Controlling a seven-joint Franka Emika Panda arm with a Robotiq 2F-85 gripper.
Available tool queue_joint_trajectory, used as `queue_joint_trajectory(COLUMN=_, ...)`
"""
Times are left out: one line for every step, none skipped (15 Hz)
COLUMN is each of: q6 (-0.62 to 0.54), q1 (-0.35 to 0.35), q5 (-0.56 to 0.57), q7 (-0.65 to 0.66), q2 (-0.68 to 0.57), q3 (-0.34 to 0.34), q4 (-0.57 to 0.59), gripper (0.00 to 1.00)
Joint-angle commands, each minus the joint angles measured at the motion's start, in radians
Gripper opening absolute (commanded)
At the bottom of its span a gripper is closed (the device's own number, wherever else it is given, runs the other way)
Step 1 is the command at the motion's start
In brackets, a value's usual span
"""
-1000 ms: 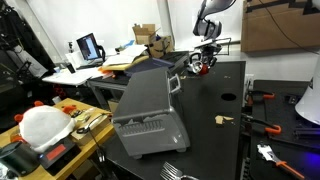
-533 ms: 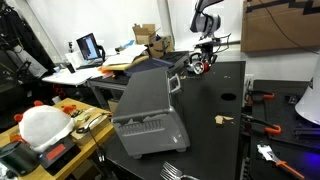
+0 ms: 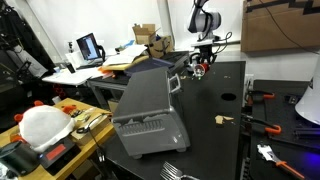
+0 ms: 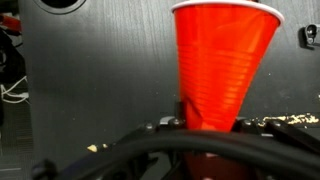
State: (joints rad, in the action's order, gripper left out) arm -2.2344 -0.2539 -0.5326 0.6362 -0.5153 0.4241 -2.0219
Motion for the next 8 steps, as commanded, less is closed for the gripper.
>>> queue_joint_trajectory(q6=-0.142, q1=0.024, q5=0.055, q7=0.055, q2=0.116, q3=-0.017, q4=-0.125, gripper=0.07)
queue_joint_trajectory(q6=-0.175, q1=0.03, q5=0.065, q7=0.062, q2=0.129, q3=-0.018, q4=-0.141, gripper=0.07)
queue_joint_trajectory(q6=-0.205, q1=0.034, q5=0.072, q7=0.073, q2=0.14, q3=-0.022, q4=-0.154, gripper=0.07)
queue_joint_trajectory(q6=-0.233, q1=0.037, q5=0.084, q7=0.082, q2=0.15, q3=-0.025, q4=-0.166, gripper=0.07)
queue_joint_trajectory(q6=-0.261, q1=0.041, q5=0.093, q7=0.092, q2=0.16, q3=-0.027, q4=-0.18, gripper=0.07)
queue_joint_trajectory(q6=-0.289, q1=0.045, q5=0.103, q7=0.101, q2=0.169, q3=-0.03, q4=-0.191, gripper=0.07)
queue_joint_trajectory(q6=-0.32, q1=0.05, q5=0.11, q7=0.106, q2=0.176, q3=-0.033, q4=-0.204, gripper=0.07)
queue_joint_trajectory(q6=-0.356, q1=0.057, q5=0.123, q7=0.12, q2=0.183, q3=-0.033, q4=-0.217, gripper=0.07)
